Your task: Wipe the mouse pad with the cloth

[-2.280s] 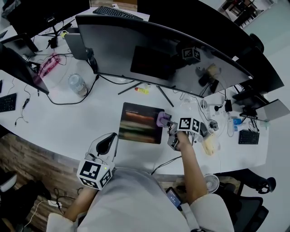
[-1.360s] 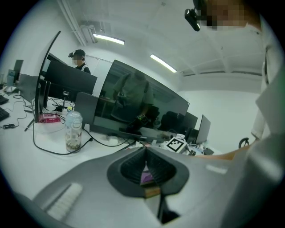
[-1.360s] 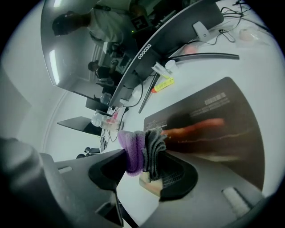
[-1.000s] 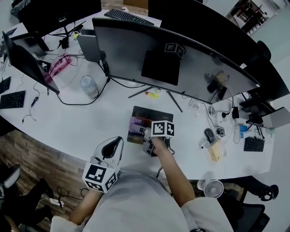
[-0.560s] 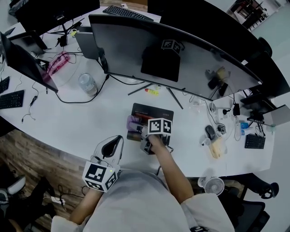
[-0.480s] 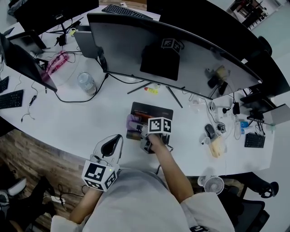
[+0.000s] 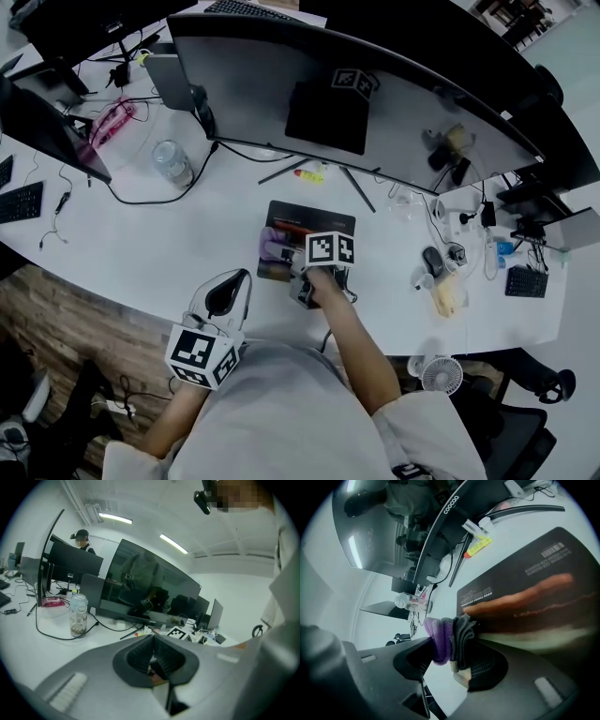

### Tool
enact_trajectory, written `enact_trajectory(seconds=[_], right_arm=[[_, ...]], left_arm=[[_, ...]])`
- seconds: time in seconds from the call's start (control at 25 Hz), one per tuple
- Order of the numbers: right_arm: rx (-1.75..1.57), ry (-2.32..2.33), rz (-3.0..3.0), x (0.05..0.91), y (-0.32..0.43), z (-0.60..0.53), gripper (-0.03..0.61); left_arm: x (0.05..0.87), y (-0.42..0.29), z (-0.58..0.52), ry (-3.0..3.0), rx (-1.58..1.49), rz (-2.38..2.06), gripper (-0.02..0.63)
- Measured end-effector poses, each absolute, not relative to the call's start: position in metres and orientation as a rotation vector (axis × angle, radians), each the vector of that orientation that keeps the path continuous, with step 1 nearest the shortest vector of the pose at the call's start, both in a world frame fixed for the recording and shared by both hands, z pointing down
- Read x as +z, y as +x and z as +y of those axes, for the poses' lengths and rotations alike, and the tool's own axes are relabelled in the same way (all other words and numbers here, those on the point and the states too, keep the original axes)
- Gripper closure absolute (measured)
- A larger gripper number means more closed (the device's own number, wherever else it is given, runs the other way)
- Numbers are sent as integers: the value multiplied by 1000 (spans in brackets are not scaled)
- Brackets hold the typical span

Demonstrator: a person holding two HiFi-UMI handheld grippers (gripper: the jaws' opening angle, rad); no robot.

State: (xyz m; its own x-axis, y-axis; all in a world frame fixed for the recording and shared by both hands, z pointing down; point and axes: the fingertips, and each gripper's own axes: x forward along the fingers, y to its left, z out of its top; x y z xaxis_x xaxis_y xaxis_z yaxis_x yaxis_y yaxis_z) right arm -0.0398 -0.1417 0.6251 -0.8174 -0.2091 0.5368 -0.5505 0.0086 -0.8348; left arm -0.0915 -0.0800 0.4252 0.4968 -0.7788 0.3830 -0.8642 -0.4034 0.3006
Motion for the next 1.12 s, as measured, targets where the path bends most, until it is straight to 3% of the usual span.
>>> enact_trajectory(seconds=[1.12], right_arm=[[1868, 835, -2006, 627, 10, -138, 365]], left_arm=[[426, -90, -75, 2295, 244, -1342, 614]])
